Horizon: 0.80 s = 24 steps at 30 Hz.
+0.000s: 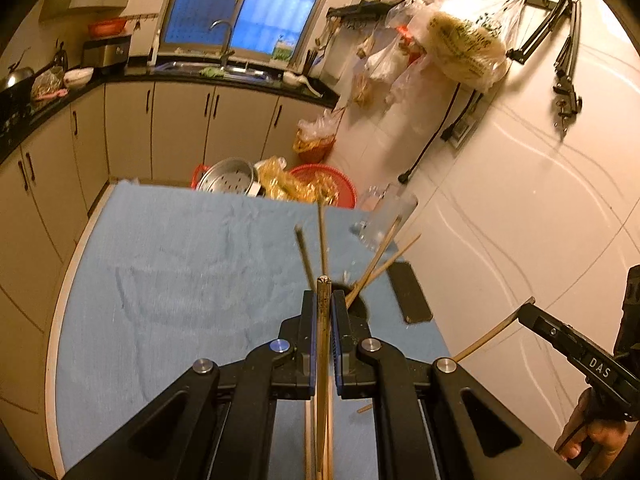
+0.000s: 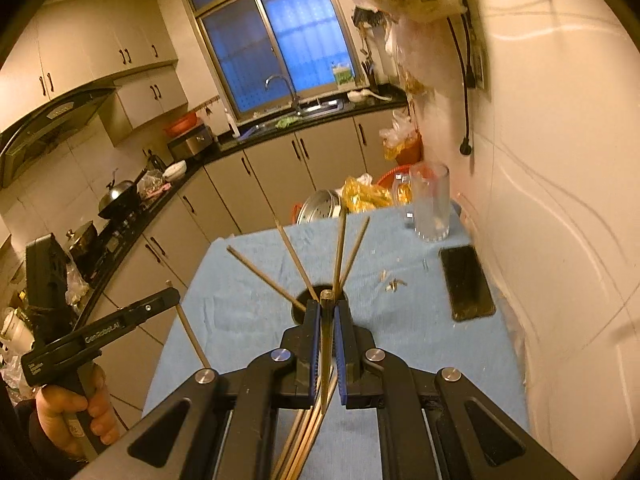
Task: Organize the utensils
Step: 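Lower both chopsticks into the black cup and open both tools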
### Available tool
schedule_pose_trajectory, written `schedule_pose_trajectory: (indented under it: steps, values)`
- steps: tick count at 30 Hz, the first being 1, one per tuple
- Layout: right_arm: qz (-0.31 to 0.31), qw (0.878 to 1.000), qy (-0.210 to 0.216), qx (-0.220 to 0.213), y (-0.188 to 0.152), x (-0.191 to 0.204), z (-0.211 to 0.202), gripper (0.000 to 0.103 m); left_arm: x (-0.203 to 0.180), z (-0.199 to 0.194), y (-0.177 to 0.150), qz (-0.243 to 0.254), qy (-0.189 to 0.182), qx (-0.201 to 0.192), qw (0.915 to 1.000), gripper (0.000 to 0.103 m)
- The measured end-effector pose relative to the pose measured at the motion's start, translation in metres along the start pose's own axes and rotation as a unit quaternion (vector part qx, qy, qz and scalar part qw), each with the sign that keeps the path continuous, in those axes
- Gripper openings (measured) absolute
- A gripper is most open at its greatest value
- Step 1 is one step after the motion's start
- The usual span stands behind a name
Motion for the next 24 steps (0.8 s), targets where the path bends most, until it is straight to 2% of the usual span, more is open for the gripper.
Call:
schedule_pose_trajectory:
  steps: [14,19,24]
  values:
    - [-0.037,0.998,0.006,-0.059,0.067,0.023,-0.017,0.008,-0.039,0.005,0.103,0.038,-0.008,-0.084,0.9957,0.007]
    - [-0.048,0.996,0.005,-0.074,0.09,0.029,-0.007,0.008,-0.046,0.023,0.12,0.041,0.001,-0.094,0.9948,0.007]
    - [-0.051,0.997,0.002,-0.065,0.102,0.031,0.02,0.008,-0.042,0.052,0.121,0.035,0.012,-0.082,0.996,0.007]
Point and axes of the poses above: each gripper's, at about its wrist camera, not at the fingertips, and z roughly the way its jaws point, x to its left, y to its top, the point moved 7 cm from there along z, roughly the way its jaws point, and after that the axes turned 2 degrees about x, right-handed, at the moved point
